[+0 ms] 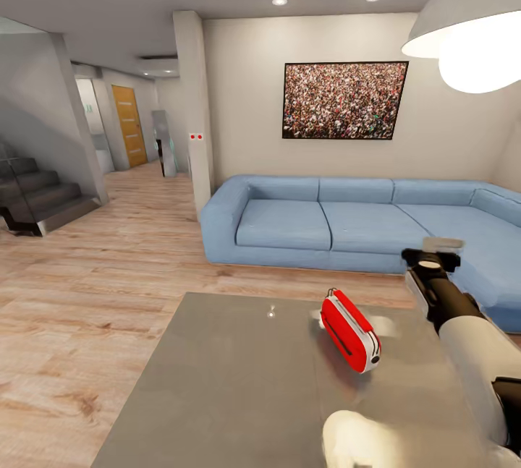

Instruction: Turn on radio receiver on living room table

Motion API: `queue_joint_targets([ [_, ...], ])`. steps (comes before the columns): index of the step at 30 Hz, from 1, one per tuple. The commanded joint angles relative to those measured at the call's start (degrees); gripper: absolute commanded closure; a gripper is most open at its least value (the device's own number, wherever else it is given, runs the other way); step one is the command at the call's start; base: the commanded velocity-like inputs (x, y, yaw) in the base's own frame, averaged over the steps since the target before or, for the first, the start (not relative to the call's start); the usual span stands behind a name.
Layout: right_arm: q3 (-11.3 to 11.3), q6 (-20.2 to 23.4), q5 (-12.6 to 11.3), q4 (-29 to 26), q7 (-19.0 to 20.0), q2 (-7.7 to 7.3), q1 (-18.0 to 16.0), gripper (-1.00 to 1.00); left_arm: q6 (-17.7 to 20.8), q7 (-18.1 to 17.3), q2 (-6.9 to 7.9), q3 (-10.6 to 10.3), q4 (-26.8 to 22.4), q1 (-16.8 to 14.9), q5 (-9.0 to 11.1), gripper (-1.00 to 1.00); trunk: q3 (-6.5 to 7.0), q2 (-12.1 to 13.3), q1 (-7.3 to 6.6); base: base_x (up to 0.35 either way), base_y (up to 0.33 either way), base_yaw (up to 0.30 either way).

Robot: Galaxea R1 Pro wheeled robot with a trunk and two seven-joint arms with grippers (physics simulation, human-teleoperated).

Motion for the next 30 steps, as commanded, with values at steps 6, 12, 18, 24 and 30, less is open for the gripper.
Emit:
queue_joint_targets([
  [6,-0.06,-0.46,0.15,4.98,-0.09,-0.47,-4.29,-1.0,-0.08,-0.05,0.07,0.0,-0.01,0.02,-0.07,-1.0,-0.01,0.0,0.0,0.0,0.0,0.0],
  [12,0.13,-1.04,0.22,6.79,-0.09,-0.42,-4.54,-1.0,-0.17,-0.09,0.07,0.0,-0.01,0.0,-0.08,-1.0,-0.01,0.0,0.0,0.0,0.0,0.0],
  [18,0.09,-1.09,-0.09,7.17,-0.03,-0.32,-4.55,-1.0,-0.17,-0.09,0.07,0.0,-0.01,0.0,-0.08,-1.0,-0.01,0.0,0.0,0.0,0.0,0.0],
  [24,0.02,-1.11,-0.15,7.9,-0.02,-0.15,-4.55,-1.0,-0.2,-0.09,0.07,0.0,-0.01,0.01,-0.08,-1.0,-0.01,0.0,0.0,0.0,0.0,0.0],
  [30,0.02,-1.18,-0.12,8.68,-0.02,-0.06,-4.55,-1.0,-0.16,-0.05,-0.01,0.0,-0.01,0.02,-0.06,-1.0,-0.01,0.0,0.0,-0.007,-0.035,0.0],
])
